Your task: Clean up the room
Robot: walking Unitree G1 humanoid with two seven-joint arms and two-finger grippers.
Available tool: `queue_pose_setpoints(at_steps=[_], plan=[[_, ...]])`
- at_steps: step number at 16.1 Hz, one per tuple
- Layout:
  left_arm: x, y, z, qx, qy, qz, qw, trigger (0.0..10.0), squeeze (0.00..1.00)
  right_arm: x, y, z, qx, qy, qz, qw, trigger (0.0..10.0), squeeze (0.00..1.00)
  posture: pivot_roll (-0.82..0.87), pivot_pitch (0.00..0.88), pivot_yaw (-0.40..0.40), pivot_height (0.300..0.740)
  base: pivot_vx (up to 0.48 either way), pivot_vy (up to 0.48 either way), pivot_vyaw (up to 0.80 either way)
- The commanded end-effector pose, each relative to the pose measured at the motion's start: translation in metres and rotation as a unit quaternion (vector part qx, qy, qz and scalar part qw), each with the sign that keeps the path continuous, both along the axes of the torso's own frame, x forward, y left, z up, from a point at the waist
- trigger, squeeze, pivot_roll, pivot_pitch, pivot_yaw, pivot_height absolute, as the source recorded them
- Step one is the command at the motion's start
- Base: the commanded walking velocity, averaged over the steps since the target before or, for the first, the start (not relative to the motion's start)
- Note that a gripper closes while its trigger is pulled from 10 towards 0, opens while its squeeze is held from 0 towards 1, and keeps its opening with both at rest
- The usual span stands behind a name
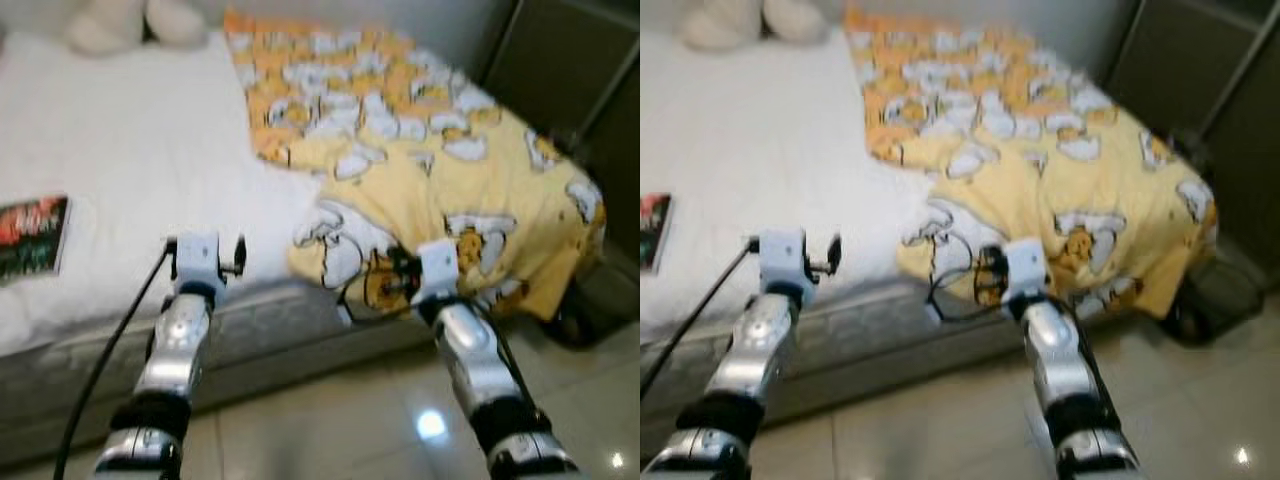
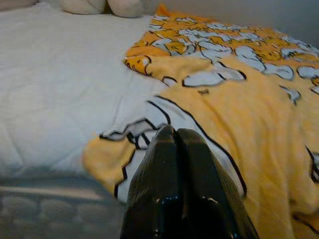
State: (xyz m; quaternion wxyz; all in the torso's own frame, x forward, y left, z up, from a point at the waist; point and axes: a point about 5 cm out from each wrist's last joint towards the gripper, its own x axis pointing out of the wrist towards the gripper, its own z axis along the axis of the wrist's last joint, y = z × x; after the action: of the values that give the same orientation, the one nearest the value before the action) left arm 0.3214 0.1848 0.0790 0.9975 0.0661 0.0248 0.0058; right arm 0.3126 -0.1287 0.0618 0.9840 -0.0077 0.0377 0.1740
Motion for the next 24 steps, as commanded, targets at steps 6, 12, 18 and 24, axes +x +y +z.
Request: queue_pose_setpoints(at_steps=[6, 12, 18, 24], plan=[[0.005, 0.003, -0.005, 0.001, 0.018, -0.006, 1.0, 10.0, 0.0, -0.005, -0.001, -0.005, -0.005, 0.01, -0.001, 1.0, 10.0, 0.0, -0.04, 0.02, -0.049, 0.74, 0.48, 0.0, -0.77], [-0.001, 0.047, -0.036, 0.032, 0.177, -0.006, 0.984, 10.0, 0.0, -0.017, -0.007, -0.006, -0.006, 0.008, -0.001, 1.0, 10.0, 0.0, -0.09, 0.091, -0.069, 0.74, 0.0, 0.0, -0.13], [-0.018, 0.044, -0.055, -0.025, 0.2, -0.041, 0.979, 10.0, 0.0, -0.043, -0.017, -0.015, -0.026, 0.028, 0.02, 0.999, 10.0, 0.0, -0.12, 0.185, -0.089, 0.74, 0.0, 0.0, 0.0], [-0.023, 0.032, -0.059, -0.083, 0.16, -0.009, 0.984, 10.0, 0.0, -0.08, -0.039, -0.014, -0.06, 0.063, 0.052, 0.995, 10.0, 0.0, -0.21, 0.316, -0.175, 0.74, 0.0, 0.0, 0.0]])
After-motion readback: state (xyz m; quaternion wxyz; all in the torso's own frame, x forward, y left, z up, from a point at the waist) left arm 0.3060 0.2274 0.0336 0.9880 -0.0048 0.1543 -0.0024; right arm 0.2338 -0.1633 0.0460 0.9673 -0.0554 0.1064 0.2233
